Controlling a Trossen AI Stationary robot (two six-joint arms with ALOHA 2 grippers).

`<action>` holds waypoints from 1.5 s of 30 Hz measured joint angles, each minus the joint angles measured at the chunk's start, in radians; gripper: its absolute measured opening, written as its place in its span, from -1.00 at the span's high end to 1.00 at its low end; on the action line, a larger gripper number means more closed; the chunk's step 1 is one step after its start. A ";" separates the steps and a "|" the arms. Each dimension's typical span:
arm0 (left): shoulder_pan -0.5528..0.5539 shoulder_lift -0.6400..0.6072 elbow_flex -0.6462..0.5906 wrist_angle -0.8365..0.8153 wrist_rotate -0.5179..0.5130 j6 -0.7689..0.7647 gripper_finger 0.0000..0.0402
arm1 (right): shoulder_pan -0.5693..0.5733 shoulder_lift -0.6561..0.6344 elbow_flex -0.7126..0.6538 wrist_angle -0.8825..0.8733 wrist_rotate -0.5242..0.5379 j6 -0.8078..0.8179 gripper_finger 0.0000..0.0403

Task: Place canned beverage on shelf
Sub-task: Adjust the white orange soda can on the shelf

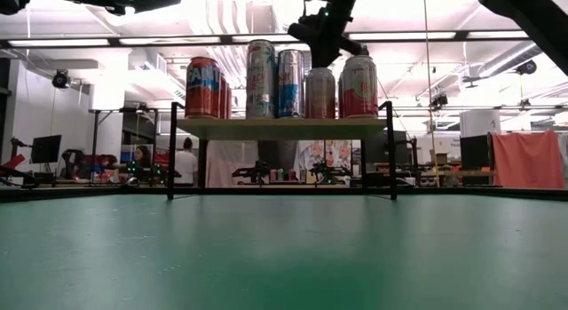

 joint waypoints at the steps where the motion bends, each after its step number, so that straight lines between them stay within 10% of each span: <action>1: 0.000 0.000 0.000 0.000 0.000 0.000 0.94 | 0.000 0.000 0.000 -0.002 -0.010 0.000 0.95; 45: 0.000 0.000 0.000 0.000 0.000 0.000 0.94 | 0.046 -0.071 0.000 -0.177 0.040 0.077 0.95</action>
